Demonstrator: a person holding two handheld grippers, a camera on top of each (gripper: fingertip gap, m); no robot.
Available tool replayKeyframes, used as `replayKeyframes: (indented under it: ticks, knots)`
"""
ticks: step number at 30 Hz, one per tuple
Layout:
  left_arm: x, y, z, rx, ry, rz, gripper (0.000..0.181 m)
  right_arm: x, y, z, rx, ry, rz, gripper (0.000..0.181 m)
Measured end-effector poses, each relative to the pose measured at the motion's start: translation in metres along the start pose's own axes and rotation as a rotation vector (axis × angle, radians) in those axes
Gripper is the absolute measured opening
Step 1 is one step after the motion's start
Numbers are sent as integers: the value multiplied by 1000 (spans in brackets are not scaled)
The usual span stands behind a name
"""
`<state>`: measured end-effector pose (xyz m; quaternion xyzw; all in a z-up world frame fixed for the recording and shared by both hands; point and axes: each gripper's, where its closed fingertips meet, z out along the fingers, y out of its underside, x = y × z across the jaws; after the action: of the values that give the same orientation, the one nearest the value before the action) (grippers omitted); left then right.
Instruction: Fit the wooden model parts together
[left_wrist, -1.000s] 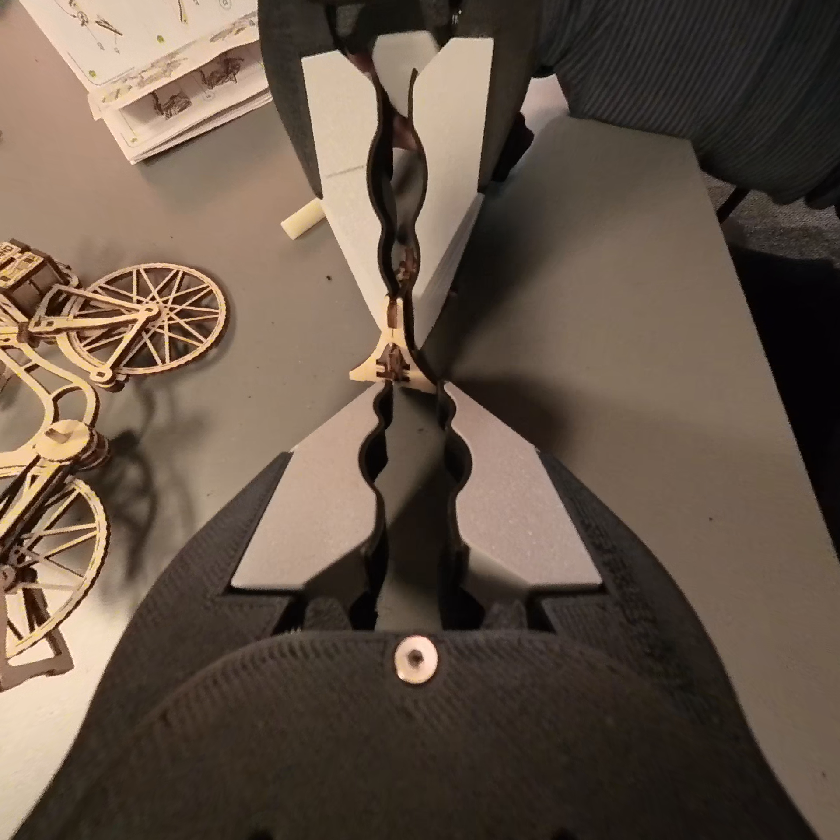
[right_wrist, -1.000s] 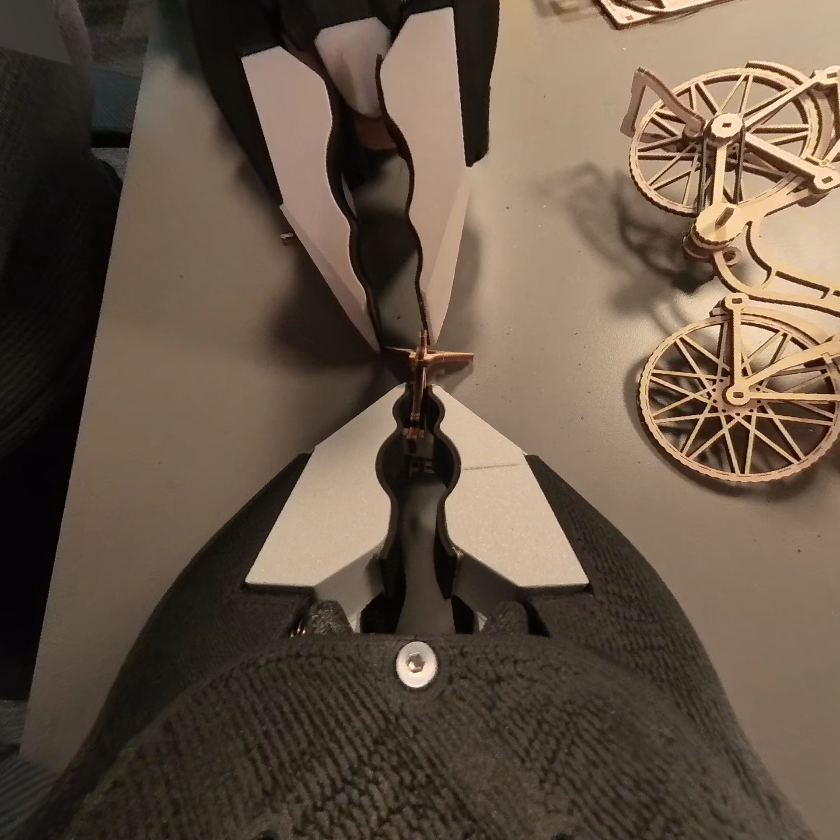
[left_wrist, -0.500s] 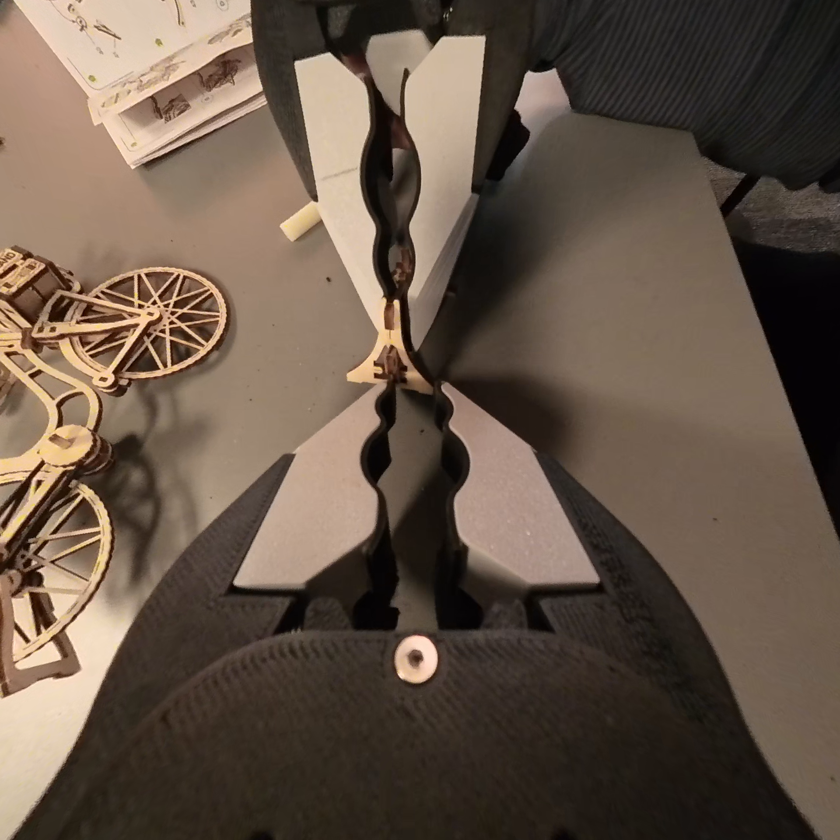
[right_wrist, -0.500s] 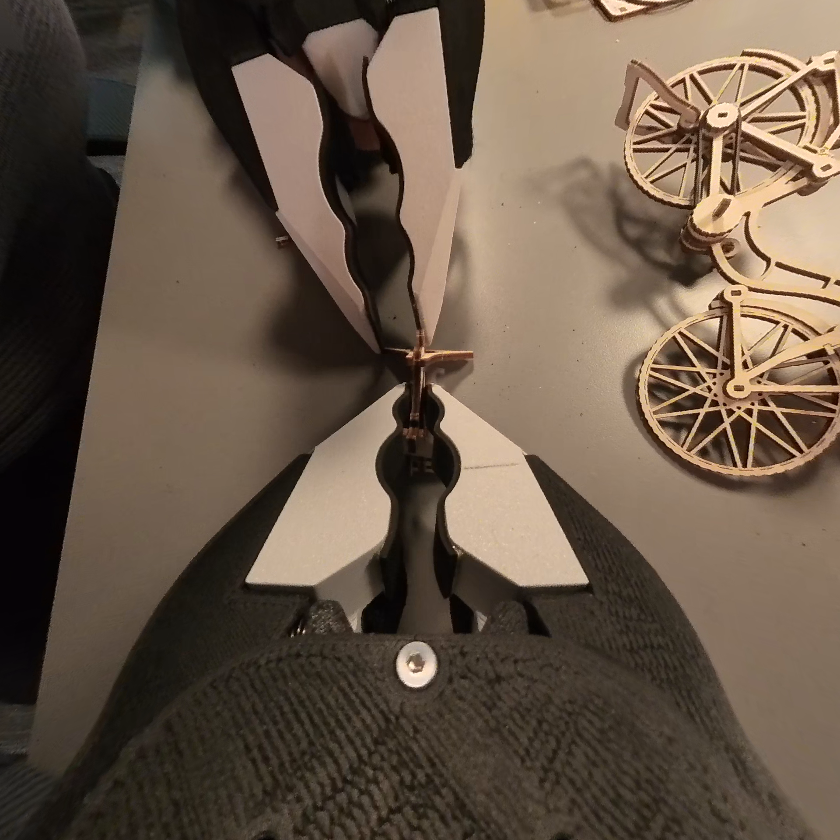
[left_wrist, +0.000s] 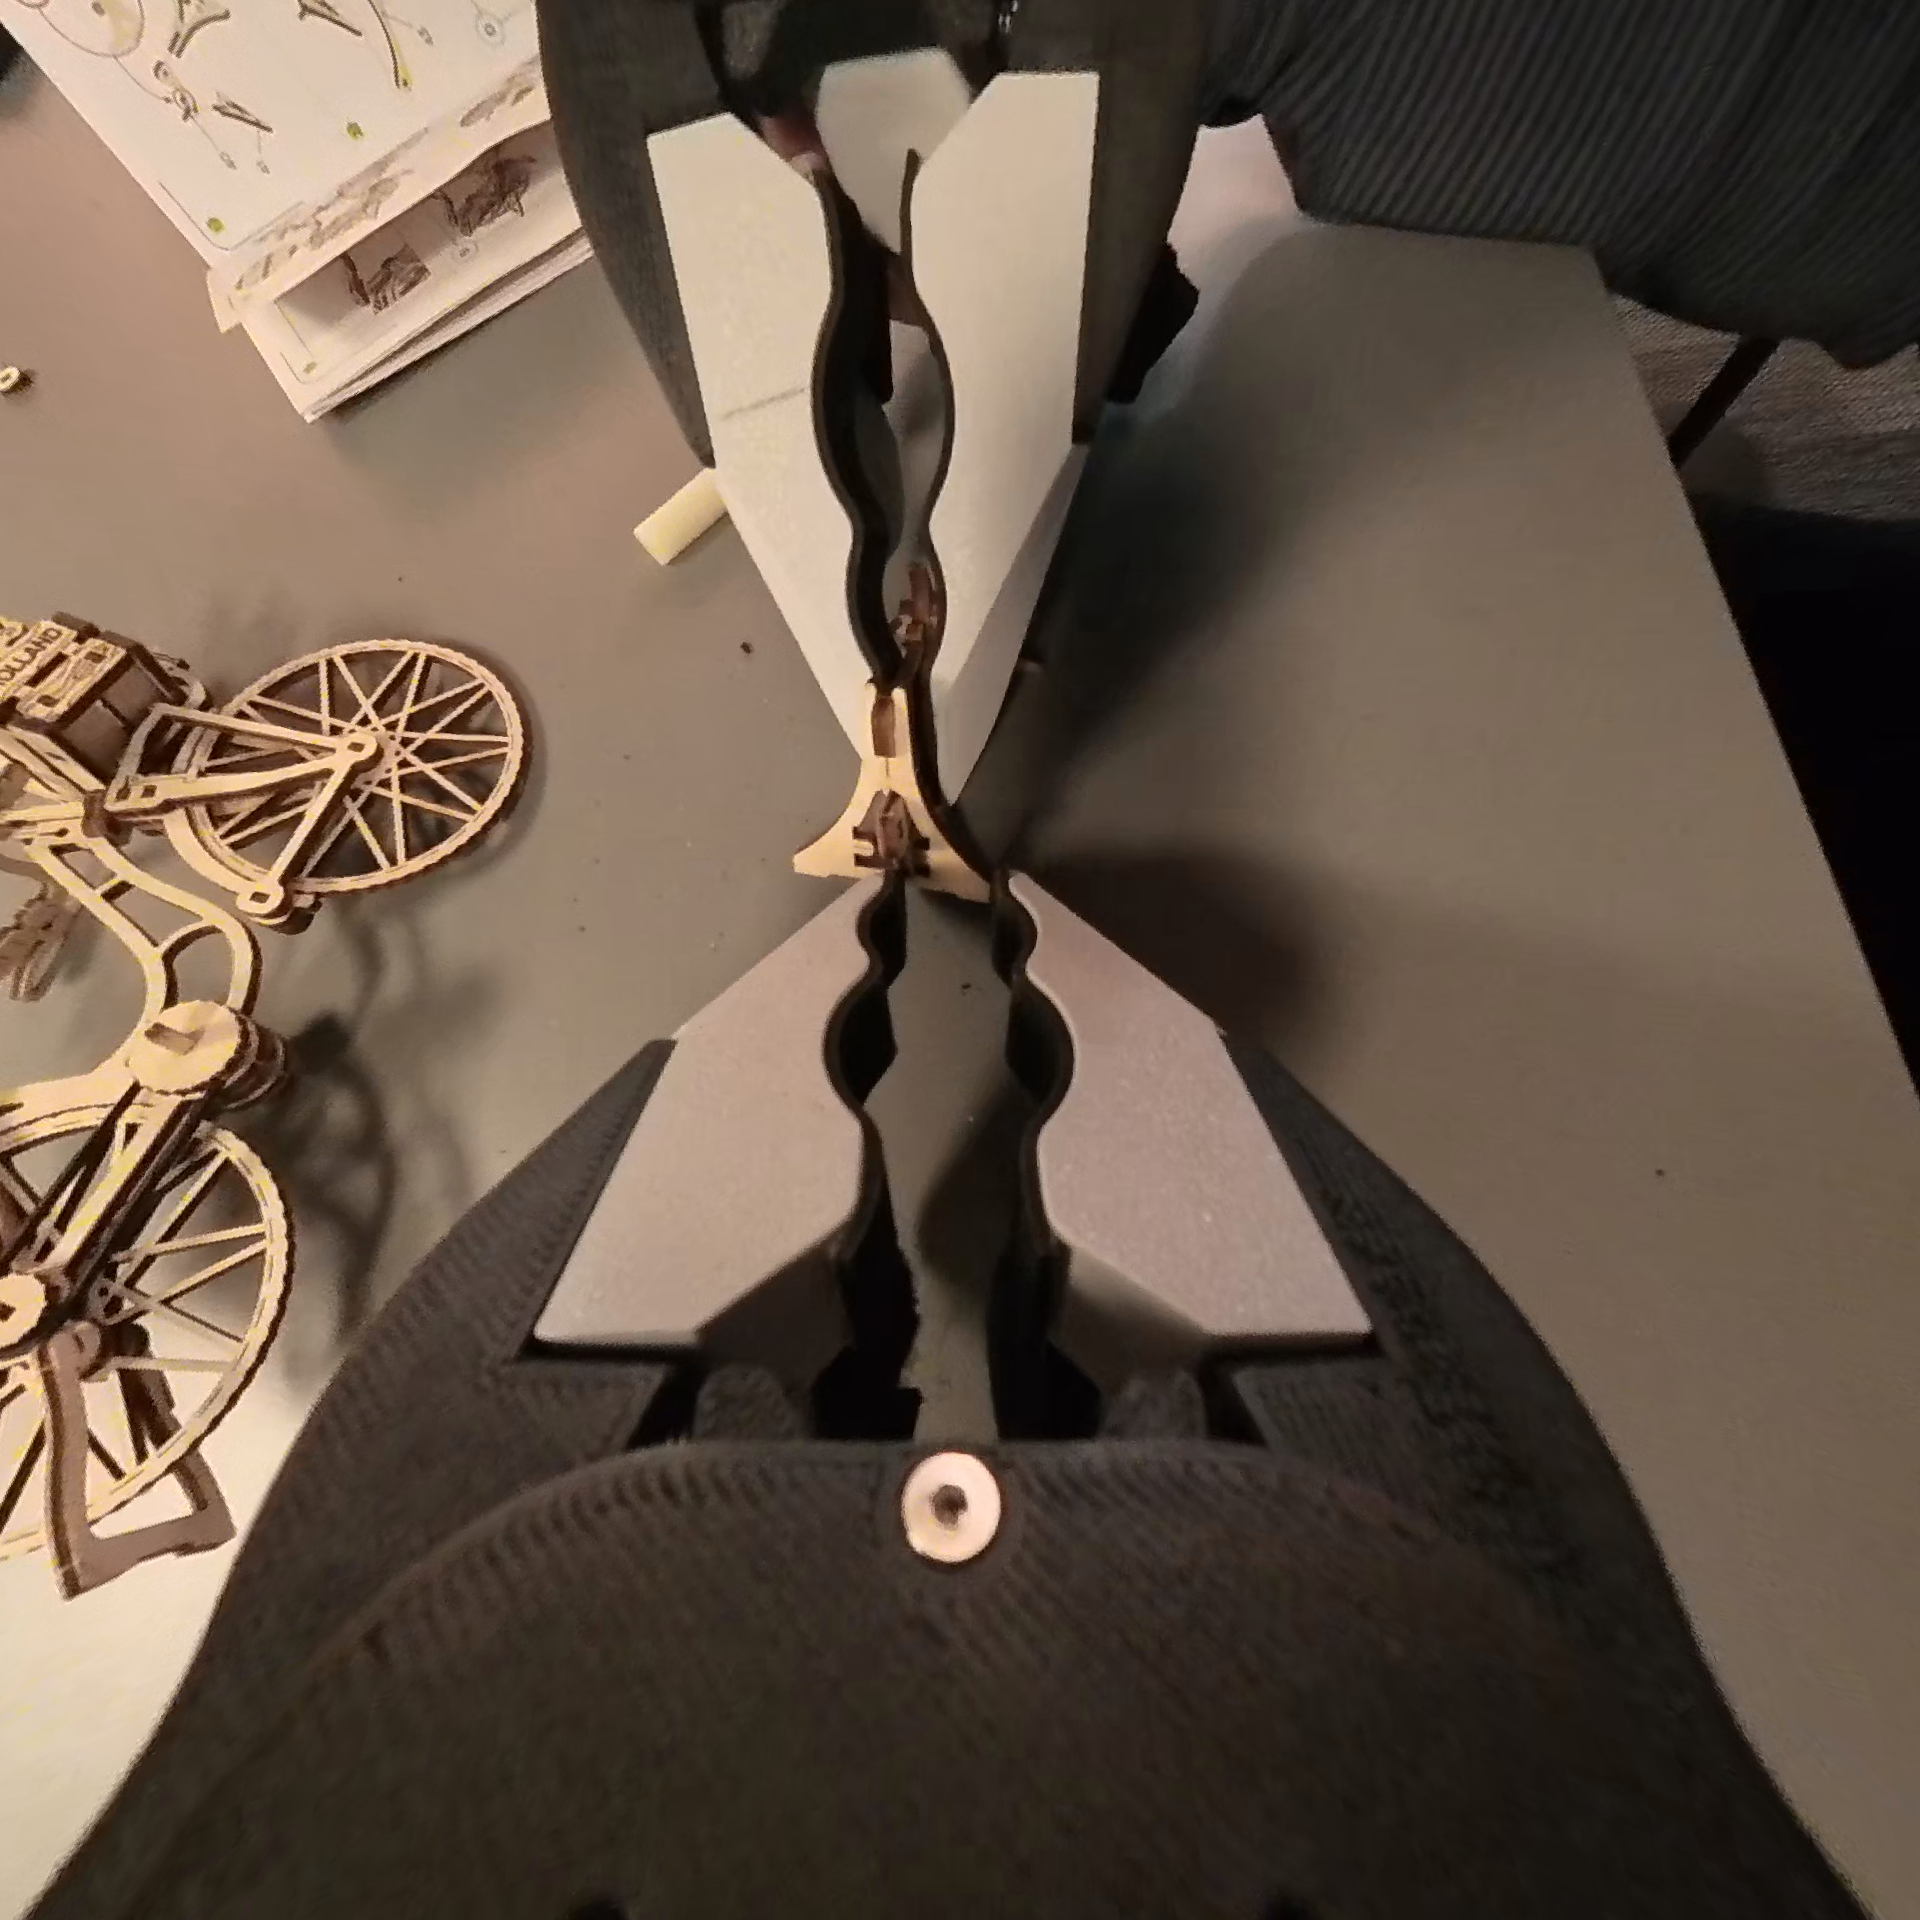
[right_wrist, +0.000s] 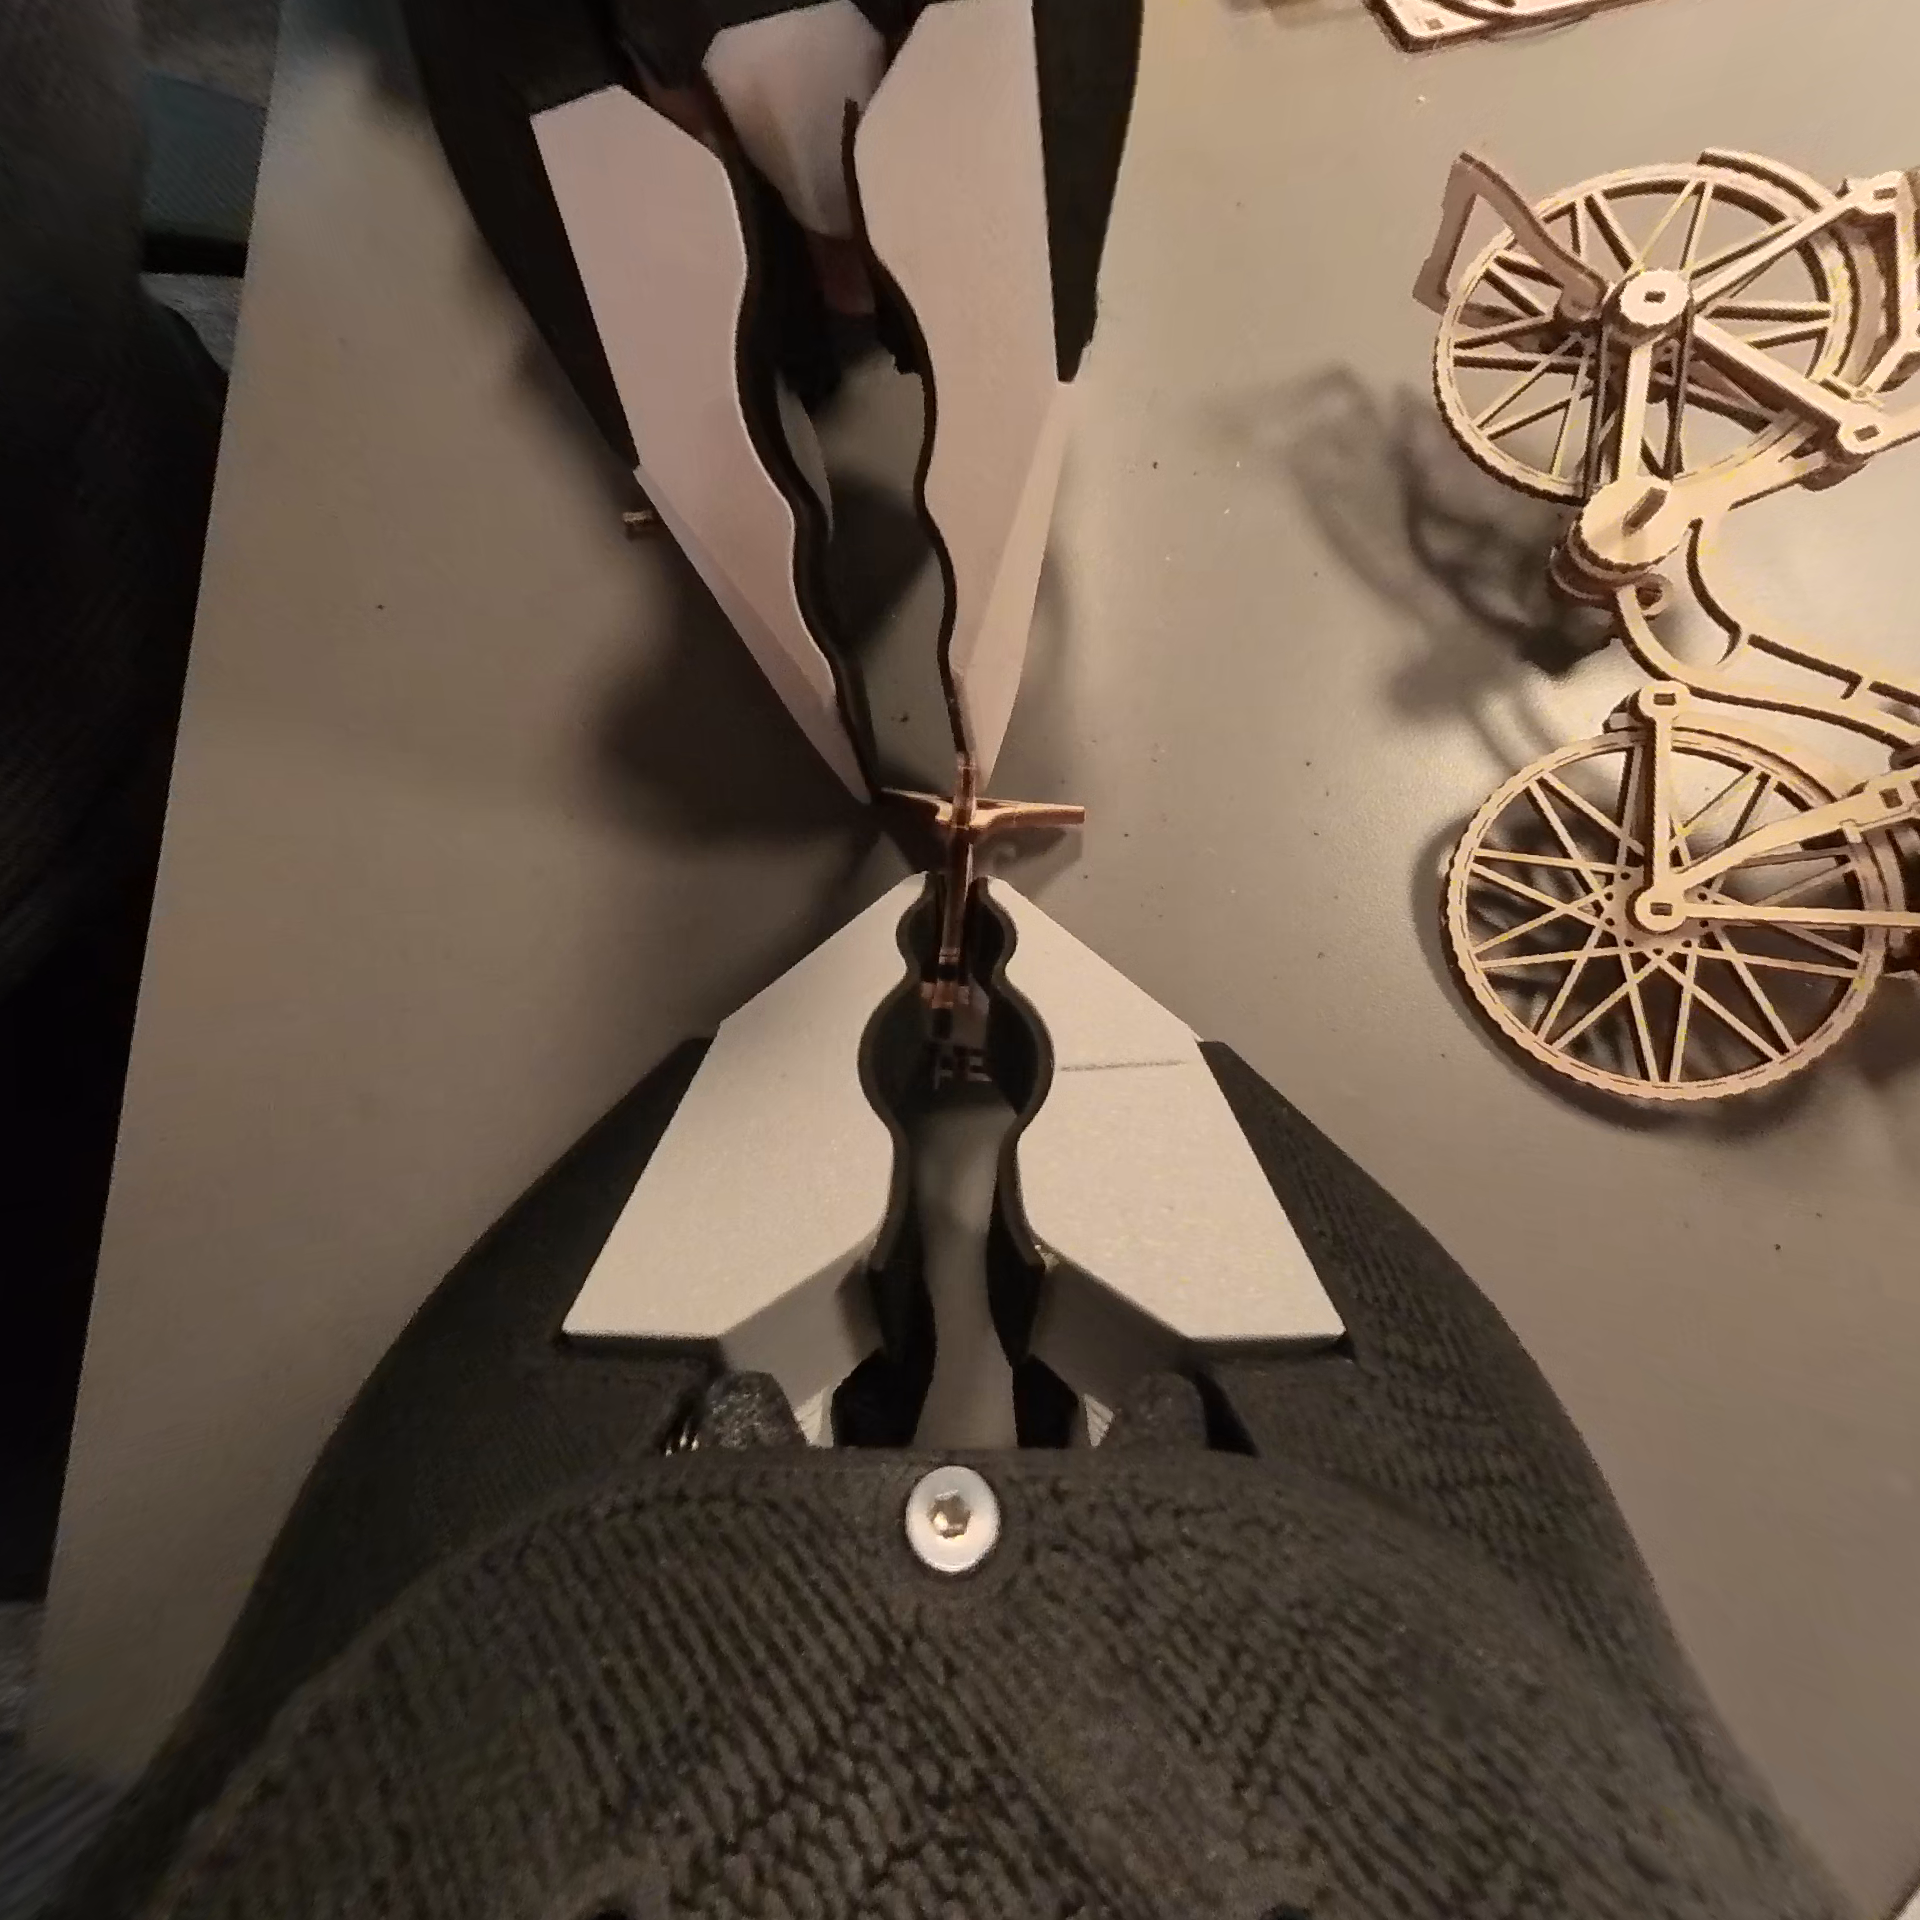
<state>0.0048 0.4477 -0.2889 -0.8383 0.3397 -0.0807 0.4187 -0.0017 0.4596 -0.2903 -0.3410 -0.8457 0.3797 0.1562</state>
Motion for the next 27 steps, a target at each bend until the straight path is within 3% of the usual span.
replayKeyframes:
  ticks: [13,19,24,27]
  knots:
    - [-4,11,-10,12,104,-48,17,-3,-3,3,28,-30,13,3]
    - [0,1,-13,76,117,-33,25,-4,-3,2,28,-35,19,3]
    - [-2,-16,-22,200,150,-59,19,-4,-3,2,29,-38,23,3]
    - [-3,-16,-19,186,201,-77,17,-4,-3,2,29,-39,24,3]
